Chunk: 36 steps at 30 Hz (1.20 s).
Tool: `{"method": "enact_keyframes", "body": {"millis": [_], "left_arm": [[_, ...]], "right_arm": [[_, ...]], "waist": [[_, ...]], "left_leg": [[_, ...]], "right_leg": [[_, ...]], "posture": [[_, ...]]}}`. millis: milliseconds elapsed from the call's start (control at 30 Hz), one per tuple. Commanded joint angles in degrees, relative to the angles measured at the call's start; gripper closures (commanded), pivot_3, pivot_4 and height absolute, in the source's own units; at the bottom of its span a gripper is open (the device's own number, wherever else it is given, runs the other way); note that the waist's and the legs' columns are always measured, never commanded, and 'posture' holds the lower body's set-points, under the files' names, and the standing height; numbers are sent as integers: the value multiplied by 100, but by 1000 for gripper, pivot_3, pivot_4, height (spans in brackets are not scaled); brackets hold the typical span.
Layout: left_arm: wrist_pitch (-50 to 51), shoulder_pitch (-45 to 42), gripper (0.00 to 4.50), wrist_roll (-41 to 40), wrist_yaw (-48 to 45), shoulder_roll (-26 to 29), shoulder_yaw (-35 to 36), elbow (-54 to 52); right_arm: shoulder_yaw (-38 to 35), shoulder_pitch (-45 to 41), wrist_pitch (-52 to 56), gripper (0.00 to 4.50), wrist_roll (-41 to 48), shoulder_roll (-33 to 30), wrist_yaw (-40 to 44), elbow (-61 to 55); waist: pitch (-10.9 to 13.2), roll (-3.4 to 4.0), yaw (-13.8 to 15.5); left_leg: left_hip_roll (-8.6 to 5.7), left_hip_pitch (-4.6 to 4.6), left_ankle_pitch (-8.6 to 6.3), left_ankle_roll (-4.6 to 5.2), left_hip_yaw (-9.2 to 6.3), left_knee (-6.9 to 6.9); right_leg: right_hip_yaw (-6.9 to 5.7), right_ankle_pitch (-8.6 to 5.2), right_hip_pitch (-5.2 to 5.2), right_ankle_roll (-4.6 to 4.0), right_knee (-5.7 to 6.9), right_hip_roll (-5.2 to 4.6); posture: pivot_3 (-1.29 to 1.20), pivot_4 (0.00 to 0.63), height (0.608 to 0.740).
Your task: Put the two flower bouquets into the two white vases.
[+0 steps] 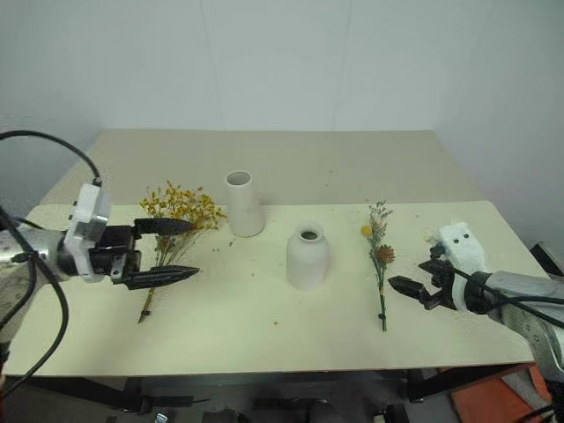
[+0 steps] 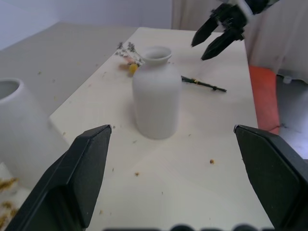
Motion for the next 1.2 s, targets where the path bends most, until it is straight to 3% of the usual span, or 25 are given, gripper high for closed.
{"method": "enact_keyframes", "body": {"millis": [33,367,767,867,1200], "left_arm": [[-239,-288,33,281,-32,-268,-435,86],[-463,-291,33,631,-101,-570,-766,145],[-590,-102,33,739,-131,-549,-667,150],[-618,-61,0,761,-145,-524,-634,165],[-676,51,0,784,-111,-511,-537,162]], "right_arm": [[36,-365,334,0,37,118,-189,72],[463,-1227,1268,0,-2,604,-571,400],[1263,-1648,1003,0,-760,1346,-1119,1187],[1526,-1719,832,573,-964,1372,-1058,1424],[1604,-1966,783,4053,-1275,1468,-940,1828]], "waist": [[0,0,1],[0,0,-8],[0,1,-12],[0,1,-20],[-2,-1,-40]], "left_leg": [[0,-2,0,0,0,1],[0,-14,0,1,-9,9],[0,-19,0,1,-14,14],[0,-18,0,1,-15,14],[1,-10,0,1,-15,15]], "right_leg": [[0,2,0,0,-2,0],[-3,8,-4,0,-3,2],[-7,10,-6,1,-3,2],[-8,10,-6,1,-2,2],[-8,10,1,1,-1,3]], "posture": [[0,150,740],[0,150,740],[0,150,740],[0,150,740],[0,150,740]]}}
